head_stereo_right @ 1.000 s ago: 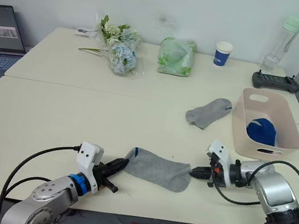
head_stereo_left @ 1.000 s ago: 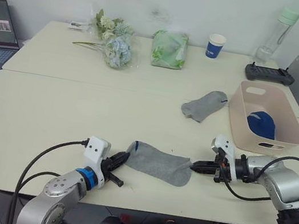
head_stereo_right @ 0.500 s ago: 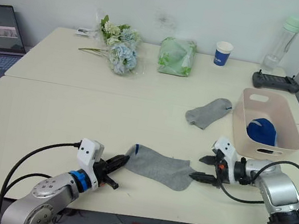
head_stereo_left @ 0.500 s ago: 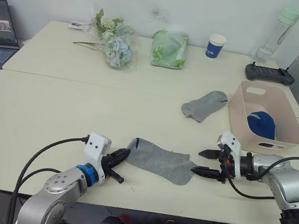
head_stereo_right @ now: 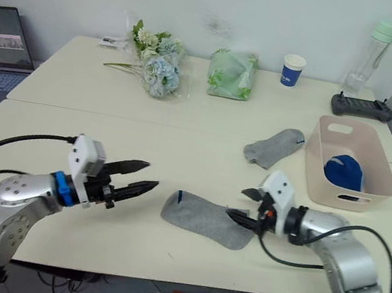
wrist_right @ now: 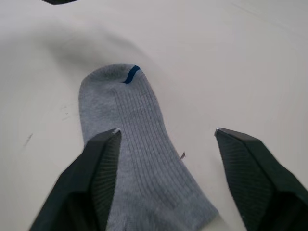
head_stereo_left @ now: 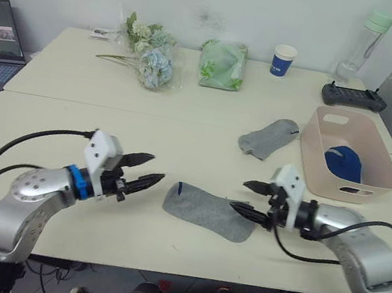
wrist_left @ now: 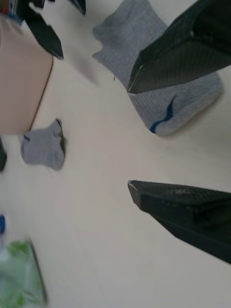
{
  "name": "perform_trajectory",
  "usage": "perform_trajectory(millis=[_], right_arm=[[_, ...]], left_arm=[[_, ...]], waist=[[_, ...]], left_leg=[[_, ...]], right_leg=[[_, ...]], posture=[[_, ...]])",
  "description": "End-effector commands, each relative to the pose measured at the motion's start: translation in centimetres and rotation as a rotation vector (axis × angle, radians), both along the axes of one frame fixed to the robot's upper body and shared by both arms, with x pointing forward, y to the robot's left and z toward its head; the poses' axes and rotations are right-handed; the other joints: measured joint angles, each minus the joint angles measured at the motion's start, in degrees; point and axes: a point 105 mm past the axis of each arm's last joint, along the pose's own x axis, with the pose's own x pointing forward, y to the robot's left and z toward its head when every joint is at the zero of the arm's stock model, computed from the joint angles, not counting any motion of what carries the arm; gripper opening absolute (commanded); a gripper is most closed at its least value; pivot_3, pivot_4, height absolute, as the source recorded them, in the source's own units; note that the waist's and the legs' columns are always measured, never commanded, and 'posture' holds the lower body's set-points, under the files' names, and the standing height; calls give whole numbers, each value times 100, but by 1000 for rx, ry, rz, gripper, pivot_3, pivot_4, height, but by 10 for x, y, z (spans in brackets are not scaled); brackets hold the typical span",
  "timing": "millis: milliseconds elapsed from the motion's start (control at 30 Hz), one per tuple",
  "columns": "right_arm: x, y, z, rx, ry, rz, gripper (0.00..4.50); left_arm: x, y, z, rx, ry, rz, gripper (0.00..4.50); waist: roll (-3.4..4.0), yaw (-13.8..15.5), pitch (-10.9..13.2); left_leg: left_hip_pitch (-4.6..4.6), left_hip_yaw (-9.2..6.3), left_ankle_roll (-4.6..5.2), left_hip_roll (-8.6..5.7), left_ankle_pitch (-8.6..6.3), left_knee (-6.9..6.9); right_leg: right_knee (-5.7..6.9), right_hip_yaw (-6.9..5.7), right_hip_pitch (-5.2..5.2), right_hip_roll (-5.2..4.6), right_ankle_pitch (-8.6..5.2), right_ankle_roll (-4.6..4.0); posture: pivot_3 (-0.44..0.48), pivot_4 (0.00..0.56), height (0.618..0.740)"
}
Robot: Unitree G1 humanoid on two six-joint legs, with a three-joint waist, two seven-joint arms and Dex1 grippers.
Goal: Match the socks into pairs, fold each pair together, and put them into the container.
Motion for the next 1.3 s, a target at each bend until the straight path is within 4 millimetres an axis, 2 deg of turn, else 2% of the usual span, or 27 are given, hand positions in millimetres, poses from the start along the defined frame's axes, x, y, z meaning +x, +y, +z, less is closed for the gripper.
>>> perform_trajectory(millis=[33, 167, 233, 367, 467, 600, 700, 800, 933, 1033, 1167, 1300], right_arm=[[5, 12, -5, -55, -152, -24, 1989], [-4, 1, -30, -146, -153, -16, 648], [-11, -8, -42, -186, -130, -17, 15], [-22, -34, -59, -277, -137, -41, 15], [-24, -42, -58, -270, -136, -73, 15], [-23, -54, -47, -226, -153, -135, 15], [-25, -49, -33, -153, -213, -102, 15], [-30, -18, -15, -15, -211, -15, 15], [-31, -6, -30, -53, -168, 37, 15], [-25, -9, -49, -132, -149, 15, 15], [-29, -25, -63, -225, -126, 30, 15], [-32, -51, -56, -237, -135, -15, 15]], left_arm=[[2, -28, -20, 58, -28, -121, 1387], [7, -32, -49, 160, -39, -130, 177], [8, -26, -60, 194, -28, -111, 0], [3, -9, -77, 254, 12, -84, 0], [3, -4, -80, 255, 25, -59, 0], [2, -4, -78, 227, 32, -44, 0], [-1, -10, -65, 116, 54, -36, 0], [-8, -20, -45, 29, 38, -97, 0], [2, -15, -59, 148, 56, -55, 0], [7, -13, -69, 181, 60, -18, 0], [5, -8, -71, 182, 84, 2, 0], [6, 11, -68, 198, 75, 50, 0]], waist=[[0, -11, 0], [0, -11, 0], [0, -12, 0], [-1, -13, -3], [-7, -10, -10], [-6, -9, -10], [-6, -13, -10], [-5, -46, -5], [-1, -22, -3], [-1, -13, -3], [-1, -7, -5], [-2, -1, -9]], left_leg=[[-1, 0, 0, 3, 0, -1], [-2, -3, 1, 7, -1, -2], [-1, -6, 3, 8, -1, -2], [1, -7, 5, 8, -3, -1], [8, -8, 5, 8, -3, -1], [11, -9, 5, 7, -3, 1], [10, -9, 6, 8, -3, 0], [9, -8, 6, 16, -3, 0], [8, -19, 5, 16, -2, -1], [8, -12, 5, 8, -3, 0], [8, -2, 6, 2, -3, 5], [8, -15, 6, 8, -3, 2]], right_leg=[[0, 0, -2, 0, 0, 0], [2, 0, -7, 1, 0, 0], [4, -1, -6, 1, 0, 0], [5, -1, -1, 1, 0, 1], [4, 0, 8, 1, -1, 1], [6, -2, 12, 2, 0, 1], [6, -1, 11, 2, 0, 1], [11, 0, 5, 7, 0, 1], [14, -1, 4, 11, 0, 1], [10, -6, 6, 10, -1, 1], [8, -1, 6, 1, 0, 1], [9, -1, 8, 2, -1, 1]], posture=[[0, 150, 740], [0, 150, 740], [0, 150, 740], [0, 150, 740], [0, 150, 740], [0, 150, 740], [0, 150, 740], [0, 150, 740], [0, 150, 740], [0, 150, 740], [0, 150, 740], [0, 150, 740]])
